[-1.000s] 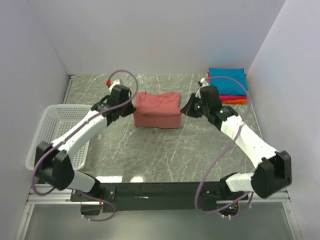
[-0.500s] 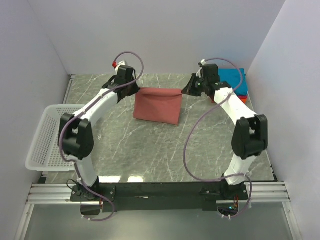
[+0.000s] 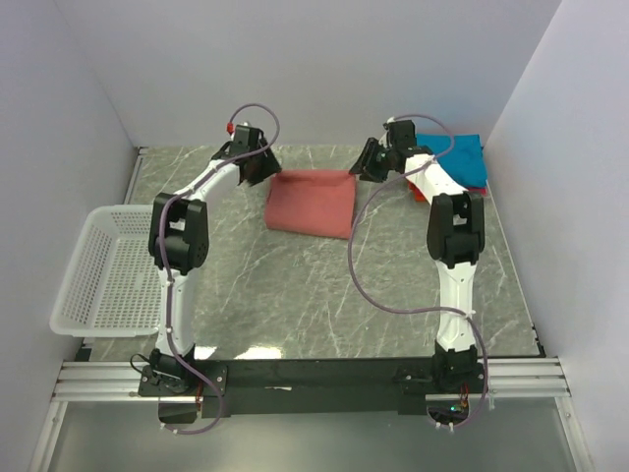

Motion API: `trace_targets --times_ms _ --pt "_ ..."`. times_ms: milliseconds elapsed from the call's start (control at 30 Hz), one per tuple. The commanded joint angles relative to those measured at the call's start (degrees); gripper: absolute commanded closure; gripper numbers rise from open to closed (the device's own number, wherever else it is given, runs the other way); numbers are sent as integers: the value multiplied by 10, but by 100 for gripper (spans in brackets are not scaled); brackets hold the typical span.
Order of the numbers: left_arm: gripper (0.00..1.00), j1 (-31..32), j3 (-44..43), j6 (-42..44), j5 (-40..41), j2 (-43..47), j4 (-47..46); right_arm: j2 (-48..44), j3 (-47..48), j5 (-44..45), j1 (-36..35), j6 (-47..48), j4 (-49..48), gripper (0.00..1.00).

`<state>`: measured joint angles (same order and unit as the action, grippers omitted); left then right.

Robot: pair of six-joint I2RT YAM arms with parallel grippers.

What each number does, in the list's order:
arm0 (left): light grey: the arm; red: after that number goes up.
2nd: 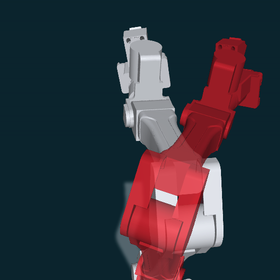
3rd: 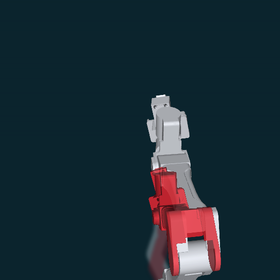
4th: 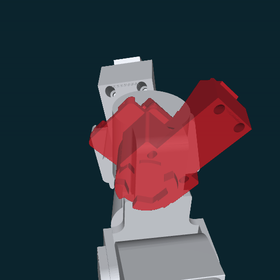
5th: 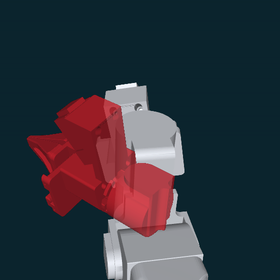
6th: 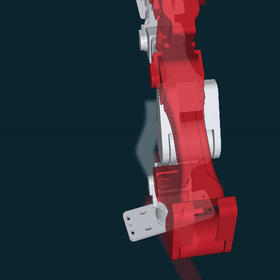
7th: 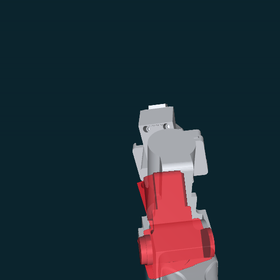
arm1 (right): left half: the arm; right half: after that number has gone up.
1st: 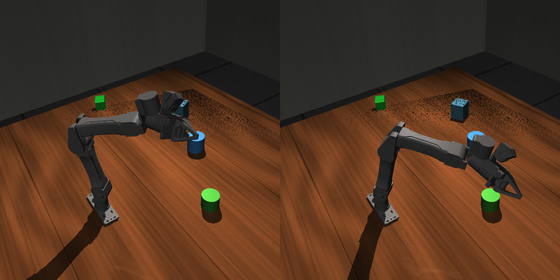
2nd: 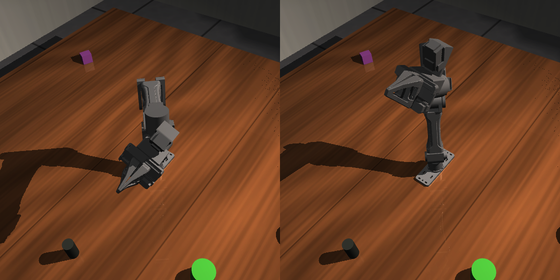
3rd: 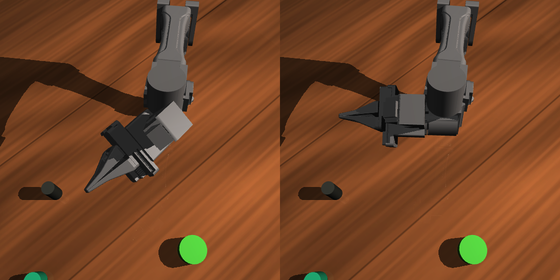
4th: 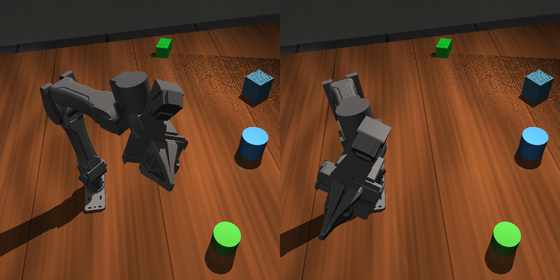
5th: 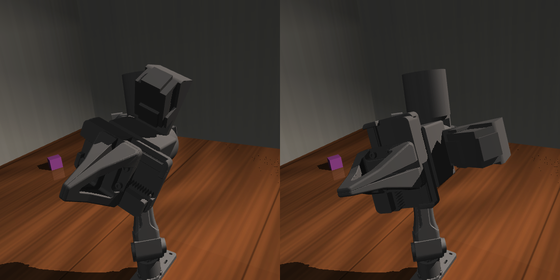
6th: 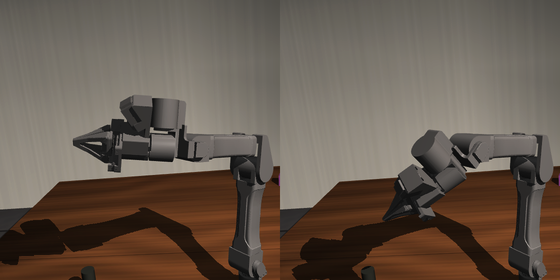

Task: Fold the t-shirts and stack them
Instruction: Fold the tshirt, then neatly place the folded tshirt to the corner

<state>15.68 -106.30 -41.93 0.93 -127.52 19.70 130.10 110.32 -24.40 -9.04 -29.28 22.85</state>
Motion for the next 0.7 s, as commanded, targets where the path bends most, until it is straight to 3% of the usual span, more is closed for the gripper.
trace_targets --times_ms 0,33,167,300,367,533,667 --pt "1 -12 -43 12 -18 -8 -12 27 69 -14 16 4 9 43" --pt "1 -13 -46 16 -15 -8 -11 31 94 -20 17 7 17 36" --pt "1 -13 -36 25 -11 28 -18 -14 71 -6 17 19 24 31" --pt "0 -12 53 24 -11 114 -44 -115 -66 47 4 36 -14 25" --pt "1 -13 113 10 39 175 -46 -163 -143 78 -7 34 -27 22" --pt "1 -13 166 11 126 249 36 -215 -253 102 -29 35 -48 18" --pt "1 -13 153 35 166 258 114 -195 -239 129 -51 36 -36 17"
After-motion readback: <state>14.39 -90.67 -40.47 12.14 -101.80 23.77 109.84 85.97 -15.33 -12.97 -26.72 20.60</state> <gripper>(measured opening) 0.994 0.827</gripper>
